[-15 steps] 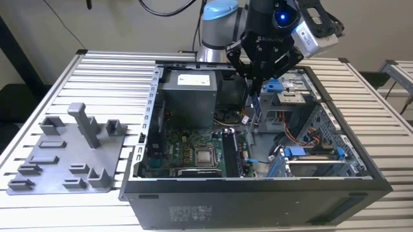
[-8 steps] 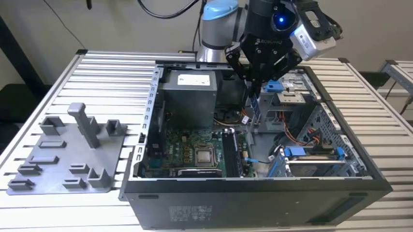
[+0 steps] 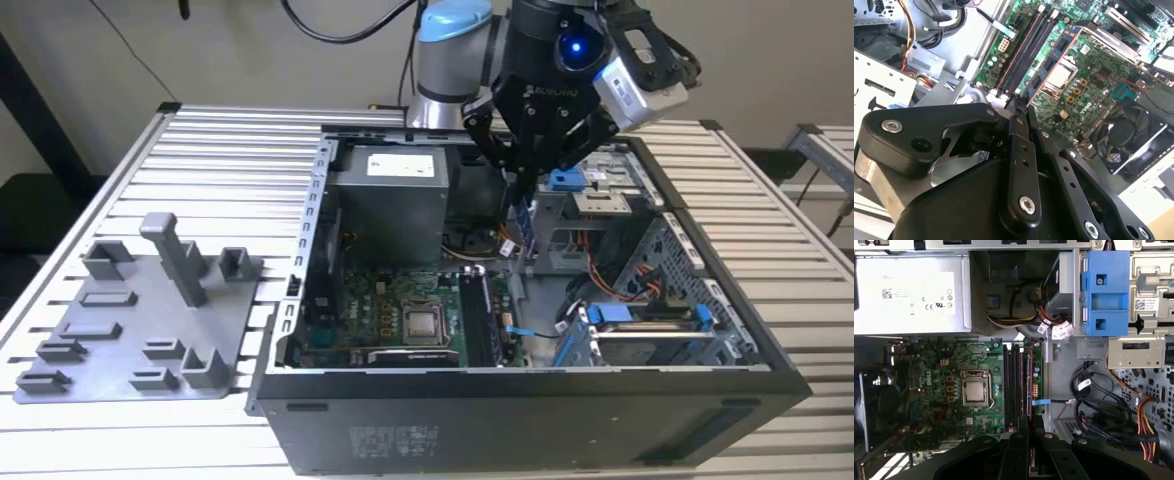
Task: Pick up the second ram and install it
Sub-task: 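Insert the second ram into the second slot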
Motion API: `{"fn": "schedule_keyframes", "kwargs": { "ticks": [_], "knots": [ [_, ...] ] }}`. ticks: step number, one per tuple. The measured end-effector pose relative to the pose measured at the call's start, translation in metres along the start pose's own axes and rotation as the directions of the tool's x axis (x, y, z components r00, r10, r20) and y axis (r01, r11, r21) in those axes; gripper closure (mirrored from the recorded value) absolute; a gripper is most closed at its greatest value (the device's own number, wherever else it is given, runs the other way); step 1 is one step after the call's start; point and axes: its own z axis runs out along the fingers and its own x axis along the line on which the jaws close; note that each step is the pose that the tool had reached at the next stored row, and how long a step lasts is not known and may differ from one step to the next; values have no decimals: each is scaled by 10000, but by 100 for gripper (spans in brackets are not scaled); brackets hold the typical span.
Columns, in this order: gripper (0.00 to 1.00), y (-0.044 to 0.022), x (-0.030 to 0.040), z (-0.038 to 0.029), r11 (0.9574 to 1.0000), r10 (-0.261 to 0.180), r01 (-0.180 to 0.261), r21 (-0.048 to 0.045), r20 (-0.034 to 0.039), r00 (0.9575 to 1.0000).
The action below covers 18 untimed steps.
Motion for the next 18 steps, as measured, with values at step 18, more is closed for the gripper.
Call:
{"fn": "schedule_keyframes", "kwargs": {
  "ticks": [18],
  "knots": [
    [86,1,21,90,10000,-1,1,15,1,10000]
  ]
}}
